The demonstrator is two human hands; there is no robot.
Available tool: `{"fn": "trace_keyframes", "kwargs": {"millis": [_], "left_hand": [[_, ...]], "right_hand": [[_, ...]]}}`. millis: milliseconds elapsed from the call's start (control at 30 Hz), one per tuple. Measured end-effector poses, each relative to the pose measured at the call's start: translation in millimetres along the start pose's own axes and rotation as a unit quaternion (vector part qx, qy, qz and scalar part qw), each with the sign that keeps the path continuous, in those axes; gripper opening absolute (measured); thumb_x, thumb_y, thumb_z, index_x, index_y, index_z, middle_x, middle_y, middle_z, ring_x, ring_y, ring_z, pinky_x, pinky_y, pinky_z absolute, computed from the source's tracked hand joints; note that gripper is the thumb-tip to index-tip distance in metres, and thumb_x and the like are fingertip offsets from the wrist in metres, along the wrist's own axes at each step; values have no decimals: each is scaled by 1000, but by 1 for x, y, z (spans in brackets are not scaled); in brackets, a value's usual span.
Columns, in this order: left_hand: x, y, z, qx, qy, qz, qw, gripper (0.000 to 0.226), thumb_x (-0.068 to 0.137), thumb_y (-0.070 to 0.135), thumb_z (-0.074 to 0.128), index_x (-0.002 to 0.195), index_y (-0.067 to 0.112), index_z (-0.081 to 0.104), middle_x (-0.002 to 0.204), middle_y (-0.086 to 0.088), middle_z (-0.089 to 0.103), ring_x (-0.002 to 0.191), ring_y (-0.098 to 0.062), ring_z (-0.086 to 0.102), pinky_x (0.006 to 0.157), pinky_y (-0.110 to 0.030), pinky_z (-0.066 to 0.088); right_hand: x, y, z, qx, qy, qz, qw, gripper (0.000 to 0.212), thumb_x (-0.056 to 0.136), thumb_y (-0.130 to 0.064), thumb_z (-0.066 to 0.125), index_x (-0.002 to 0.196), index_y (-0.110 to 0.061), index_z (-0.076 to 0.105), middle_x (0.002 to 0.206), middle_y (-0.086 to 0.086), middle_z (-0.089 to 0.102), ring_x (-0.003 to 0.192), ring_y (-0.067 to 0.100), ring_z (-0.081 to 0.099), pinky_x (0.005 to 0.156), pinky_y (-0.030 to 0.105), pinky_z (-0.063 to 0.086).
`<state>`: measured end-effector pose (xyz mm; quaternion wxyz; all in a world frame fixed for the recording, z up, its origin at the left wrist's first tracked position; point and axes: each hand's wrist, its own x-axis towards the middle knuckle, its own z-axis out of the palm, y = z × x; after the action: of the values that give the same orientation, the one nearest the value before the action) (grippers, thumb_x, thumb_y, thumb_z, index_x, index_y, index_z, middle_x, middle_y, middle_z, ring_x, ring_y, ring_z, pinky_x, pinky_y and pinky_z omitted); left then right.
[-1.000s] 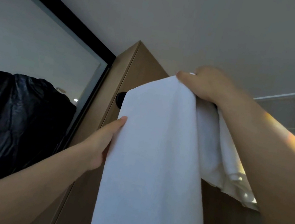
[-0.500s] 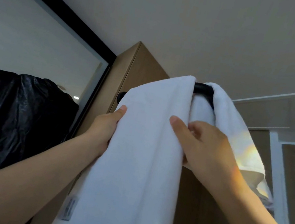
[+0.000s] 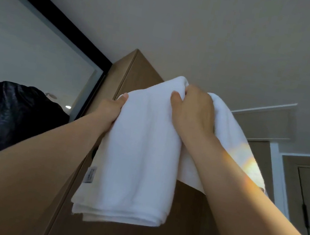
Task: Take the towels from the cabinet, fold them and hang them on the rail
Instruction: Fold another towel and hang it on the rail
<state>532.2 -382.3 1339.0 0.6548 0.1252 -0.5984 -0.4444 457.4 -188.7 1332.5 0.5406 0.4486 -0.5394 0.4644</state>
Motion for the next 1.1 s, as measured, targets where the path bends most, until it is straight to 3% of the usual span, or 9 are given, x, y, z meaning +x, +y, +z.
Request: {"fn": "trace_keyframes", "kwargs": {"millis": [133,267,500,600,667,733,867,967,1100], "left_hand": [[-2,1,0,-3,17,9,1000,54,88,65,51,108,16,59,98,-2,63,75,-17,57,63,-28,42],[-24,-8,-15,-21,-67,-28,997,55,84,74,44,90,24,66,82,5,73,80,-15,65,64,-27,47],[-66,-58,-37,-43,-142,-126,981,51,91,62,46,95,16,69,76,-2,76,63,-19,73,47,-26,54],[-72,-61,-34,-76,-126,-125,981,42,92,50,56,99,11,70,81,-7,76,65,-24,73,56,-31,55],[-72,-61,-30,-88,-110,-120,983,41,93,49,56,100,11,70,82,-7,76,67,-25,73,61,-33,54],[-72,-60,-28,-90,-81,-106,987,40,93,50,55,102,13,69,84,-6,76,72,-26,71,62,-33,52],[-68,-57,-29,-88,-58,-73,992,37,95,48,52,98,14,67,86,-4,76,71,-21,71,58,-28,50],[-64,-57,-35,-56,-55,-62,995,36,95,48,52,98,15,67,84,-3,75,75,-23,71,64,-31,53],[-48,-48,-37,-9,-38,11,999,37,99,43,48,105,10,62,100,-8,70,87,-25,66,76,-35,51]], "right_hand": [[3,0,3,-3,32,18,999,27,99,-25,43,106,-4,58,107,12,66,99,29,58,67,28,28],[-4,2,5,38,29,22,999,25,99,-20,43,108,-2,57,102,11,63,96,28,57,68,28,30],[-12,14,2,104,-37,24,994,10,96,-14,43,90,-9,50,87,1,52,81,18,47,67,24,27],[-19,13,1,104,-54,23,993,10,98,-15,41,93,-10,49,83,-1,51,72,14,45,57,25,27],[-23,12,0,108,-61,23,992,10,99,-15,39,93,-10,47,76,-5,47,66,8,42,49,13,28],[-27,7,-3,133,-80,30,987,15,98,-22,43,101,-9,49,82,-5,51,74,12,50,53,10,30],[-50,2,-8,147,-171,57,972,74,79,-43,72,136,-16,34,108,-11,50,88,9,50,62,21,36],[-65,8,-9,139,-170,59,974,42,79,-22,73,113,-17,48,102,-6,61,79,7,57,58,21,45],[-64,6,-8,227,-154,91,957,36,77,-14,79,104,-21,57,106,-3,67,94,18,64,83,36,55]]}}
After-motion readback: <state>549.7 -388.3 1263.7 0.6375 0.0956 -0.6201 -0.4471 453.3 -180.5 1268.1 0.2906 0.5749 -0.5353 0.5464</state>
